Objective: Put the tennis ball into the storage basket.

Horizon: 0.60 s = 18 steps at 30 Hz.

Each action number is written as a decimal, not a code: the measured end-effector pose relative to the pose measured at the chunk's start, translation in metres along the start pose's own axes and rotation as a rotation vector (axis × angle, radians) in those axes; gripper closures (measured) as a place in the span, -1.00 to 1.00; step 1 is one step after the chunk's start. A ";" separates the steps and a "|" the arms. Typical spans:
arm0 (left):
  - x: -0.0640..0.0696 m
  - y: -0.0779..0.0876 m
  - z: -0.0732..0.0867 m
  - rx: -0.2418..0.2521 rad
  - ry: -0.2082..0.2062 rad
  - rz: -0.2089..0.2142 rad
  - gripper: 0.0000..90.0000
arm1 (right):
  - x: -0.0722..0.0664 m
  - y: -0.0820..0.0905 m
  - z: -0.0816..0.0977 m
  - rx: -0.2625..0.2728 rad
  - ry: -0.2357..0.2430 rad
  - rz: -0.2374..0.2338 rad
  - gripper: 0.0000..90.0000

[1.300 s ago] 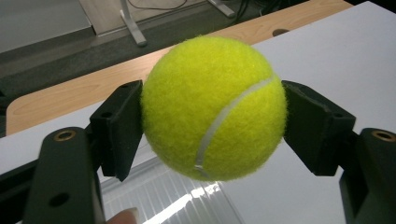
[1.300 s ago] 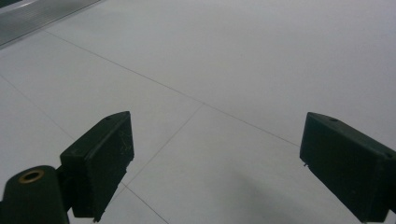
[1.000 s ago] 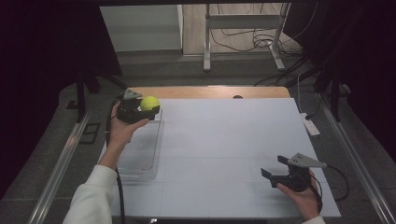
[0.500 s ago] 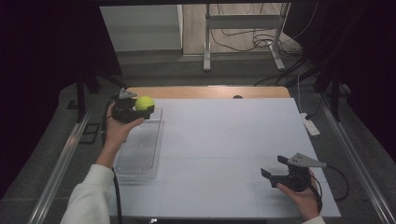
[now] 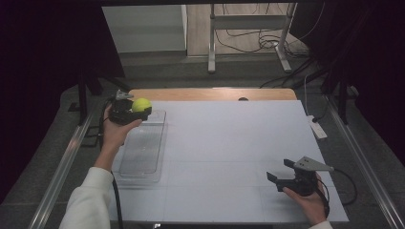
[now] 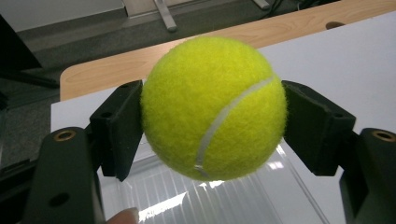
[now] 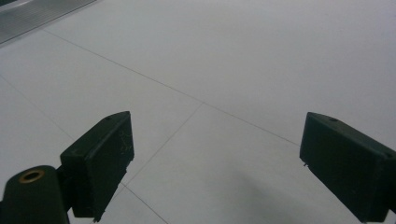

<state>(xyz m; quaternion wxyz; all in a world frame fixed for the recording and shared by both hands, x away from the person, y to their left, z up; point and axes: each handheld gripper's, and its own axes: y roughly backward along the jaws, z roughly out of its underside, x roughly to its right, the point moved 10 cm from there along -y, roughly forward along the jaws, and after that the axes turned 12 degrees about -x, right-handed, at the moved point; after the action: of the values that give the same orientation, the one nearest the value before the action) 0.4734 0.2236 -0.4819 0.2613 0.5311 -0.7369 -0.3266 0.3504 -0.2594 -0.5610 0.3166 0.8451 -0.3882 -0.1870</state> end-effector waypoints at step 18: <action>-0.020 -0.007 0.005 -0.038 0.036 -0.032 -0.40 | 0.000 -0.001 0.000 -0.002 -0.001 0.002 -0.77</action>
<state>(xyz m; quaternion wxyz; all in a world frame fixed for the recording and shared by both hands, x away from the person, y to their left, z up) 0.4799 0.2425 -0.4913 0.2795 0.5436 -0.7170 -0.3350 0.3507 -0.2594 -0.5616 0.3174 0.8443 -0.3891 -0.1872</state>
